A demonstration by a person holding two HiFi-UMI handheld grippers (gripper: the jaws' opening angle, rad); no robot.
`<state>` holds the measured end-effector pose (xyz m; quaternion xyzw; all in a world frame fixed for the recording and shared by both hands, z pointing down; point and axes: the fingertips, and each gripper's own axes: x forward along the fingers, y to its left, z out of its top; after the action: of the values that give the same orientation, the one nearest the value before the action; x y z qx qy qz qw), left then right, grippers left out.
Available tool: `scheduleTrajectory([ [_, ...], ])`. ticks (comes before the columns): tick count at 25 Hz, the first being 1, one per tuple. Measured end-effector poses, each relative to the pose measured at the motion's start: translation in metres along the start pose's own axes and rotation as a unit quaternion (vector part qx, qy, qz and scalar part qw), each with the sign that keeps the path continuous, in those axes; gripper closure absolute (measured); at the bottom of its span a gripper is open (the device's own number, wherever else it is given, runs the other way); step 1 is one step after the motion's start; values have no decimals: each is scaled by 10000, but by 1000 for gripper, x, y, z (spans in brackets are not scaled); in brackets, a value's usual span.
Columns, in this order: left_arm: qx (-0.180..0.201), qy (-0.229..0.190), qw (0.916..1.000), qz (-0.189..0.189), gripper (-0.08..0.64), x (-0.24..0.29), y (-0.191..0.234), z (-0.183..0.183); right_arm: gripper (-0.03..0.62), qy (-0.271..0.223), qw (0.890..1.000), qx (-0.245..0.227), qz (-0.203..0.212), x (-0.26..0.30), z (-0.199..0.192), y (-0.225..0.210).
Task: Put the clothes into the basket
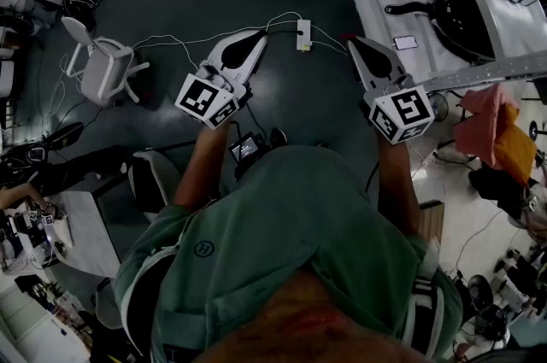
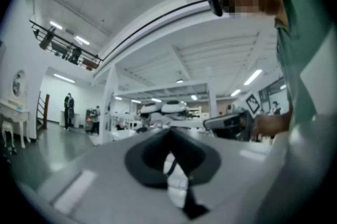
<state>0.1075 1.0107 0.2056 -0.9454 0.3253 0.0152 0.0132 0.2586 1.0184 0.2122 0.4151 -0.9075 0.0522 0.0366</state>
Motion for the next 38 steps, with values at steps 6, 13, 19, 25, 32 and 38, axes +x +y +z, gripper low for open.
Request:
scheduleTrajectory([
  [6, -4, -5, 10000, -32, 557, -8, 26, -1, 588, -12, 10000, -1, -35, 28, 2, 5],
  [13, -32, -42, 9999, -92, 558, -18, 63, -3, 588, -35, 9999, 46, -140, 64, 0, 10],
  [19, 18, 35, 9997, -224, 558, -12, 85, -7, 586, -159, 9995, 192, -186, 91, 2, 12],
  [25, 210, -37, 9995, -247, 558, 30, 103, -1, 586, -47, 9997, 225, -84, 117, -5, -17],
  [32, 238, 35, 9996, 149, 557, 79, 127, -9, 586, -151, 9994, 113, 274, 146, -1, -70],
  [38, 371, 64, 9985, 386, 558, 108, 144, -8, 587, -210, 9983, 10, 549, 170, 5, -105],
])
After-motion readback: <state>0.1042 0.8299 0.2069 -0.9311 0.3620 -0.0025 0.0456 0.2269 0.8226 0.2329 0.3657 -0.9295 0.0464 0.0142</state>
